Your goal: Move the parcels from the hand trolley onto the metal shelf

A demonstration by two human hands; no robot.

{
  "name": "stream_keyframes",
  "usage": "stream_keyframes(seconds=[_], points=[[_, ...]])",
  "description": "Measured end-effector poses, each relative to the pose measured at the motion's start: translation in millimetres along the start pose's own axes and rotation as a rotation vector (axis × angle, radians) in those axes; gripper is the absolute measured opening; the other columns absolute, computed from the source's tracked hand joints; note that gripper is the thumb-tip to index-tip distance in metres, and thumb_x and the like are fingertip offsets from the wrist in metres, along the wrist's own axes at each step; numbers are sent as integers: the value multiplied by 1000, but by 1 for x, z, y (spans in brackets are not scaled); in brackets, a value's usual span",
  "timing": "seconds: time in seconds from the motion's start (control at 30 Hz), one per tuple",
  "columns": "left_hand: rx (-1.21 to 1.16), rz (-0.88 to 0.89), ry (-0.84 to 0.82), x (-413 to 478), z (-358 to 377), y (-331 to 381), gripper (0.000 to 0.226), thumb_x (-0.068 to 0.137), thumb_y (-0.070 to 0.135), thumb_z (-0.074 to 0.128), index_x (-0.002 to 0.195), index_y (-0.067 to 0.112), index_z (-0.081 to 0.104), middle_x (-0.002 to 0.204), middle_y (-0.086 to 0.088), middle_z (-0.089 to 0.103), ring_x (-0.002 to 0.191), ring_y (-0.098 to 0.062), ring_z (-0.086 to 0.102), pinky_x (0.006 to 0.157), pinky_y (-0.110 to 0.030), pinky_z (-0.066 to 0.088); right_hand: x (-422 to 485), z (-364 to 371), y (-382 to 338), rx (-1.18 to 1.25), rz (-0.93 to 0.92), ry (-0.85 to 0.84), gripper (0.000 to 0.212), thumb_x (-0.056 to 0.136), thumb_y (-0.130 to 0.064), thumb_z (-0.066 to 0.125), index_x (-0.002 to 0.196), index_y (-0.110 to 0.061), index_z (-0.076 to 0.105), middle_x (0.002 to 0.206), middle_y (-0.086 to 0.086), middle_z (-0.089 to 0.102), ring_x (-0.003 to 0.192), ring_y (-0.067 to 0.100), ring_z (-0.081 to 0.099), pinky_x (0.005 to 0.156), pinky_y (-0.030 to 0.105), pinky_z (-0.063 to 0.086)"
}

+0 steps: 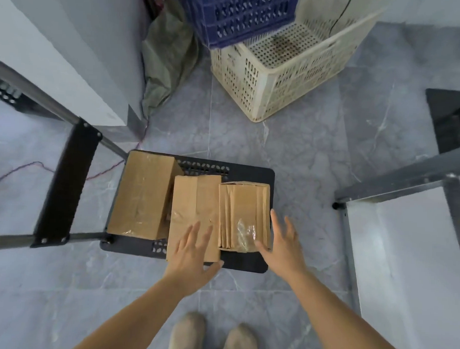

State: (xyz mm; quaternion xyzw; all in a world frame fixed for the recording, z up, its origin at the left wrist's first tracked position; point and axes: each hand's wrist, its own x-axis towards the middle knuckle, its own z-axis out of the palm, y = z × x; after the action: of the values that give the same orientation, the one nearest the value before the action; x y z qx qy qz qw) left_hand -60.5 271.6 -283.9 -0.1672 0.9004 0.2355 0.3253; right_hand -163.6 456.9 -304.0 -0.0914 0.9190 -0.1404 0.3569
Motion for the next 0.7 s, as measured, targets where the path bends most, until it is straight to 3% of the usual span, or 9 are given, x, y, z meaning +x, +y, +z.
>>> stream_keyframes(seconds=[0.13, 0.43, 0.6, 0.7], points=[[-94, -3, 27, 42, 27, 2, 90, 91, 55, 42, 148, 20, -18, 159, -2, -14, 147, -22, -13, 119, -37, 2, 35, 17, 8, 29, 30, 20, 85, 90, -52, 45, 146, -33, -16, 158, 10, -7, 146, 31, 7, 114, 46, 22], [-126, 36, 90, 70, 57, 14, 107, 85, 61, 47, 144, 8, -25, 157, -4, -20, 146, -19, -16, 116, -29, -8, 49, 36, 22, 79, -128, 82, 88, 90, -46, 49, 146, -31, -17, 159, 7, 4, 144, 29, 14, 114, 45, 22], [-122, 76, 97, 80, 39, 17, 106, 85, 53, 55, 147, 12, -20, 159, -5, -9, 147, -21, -6, 120, -35, 2, 50, 32, 10, 81, -226, 34, 91, 86, -44, 56, 147, -35, -11, 157, 8, 5, 143, 29, 14, 113, 44, 27], [-193, 78, 54, 82, 35, 25, 97, 89, 42, 55, 148, 15, -17, 152, -15, 6, 142, -33, 15, 117, -41, 20, 48, 36, 3, 122, -199, 48, 91, 85, -40, 59, 148, -35, -7, 156, 11, 8, 140, 30, 21, 111, 44, 32]])
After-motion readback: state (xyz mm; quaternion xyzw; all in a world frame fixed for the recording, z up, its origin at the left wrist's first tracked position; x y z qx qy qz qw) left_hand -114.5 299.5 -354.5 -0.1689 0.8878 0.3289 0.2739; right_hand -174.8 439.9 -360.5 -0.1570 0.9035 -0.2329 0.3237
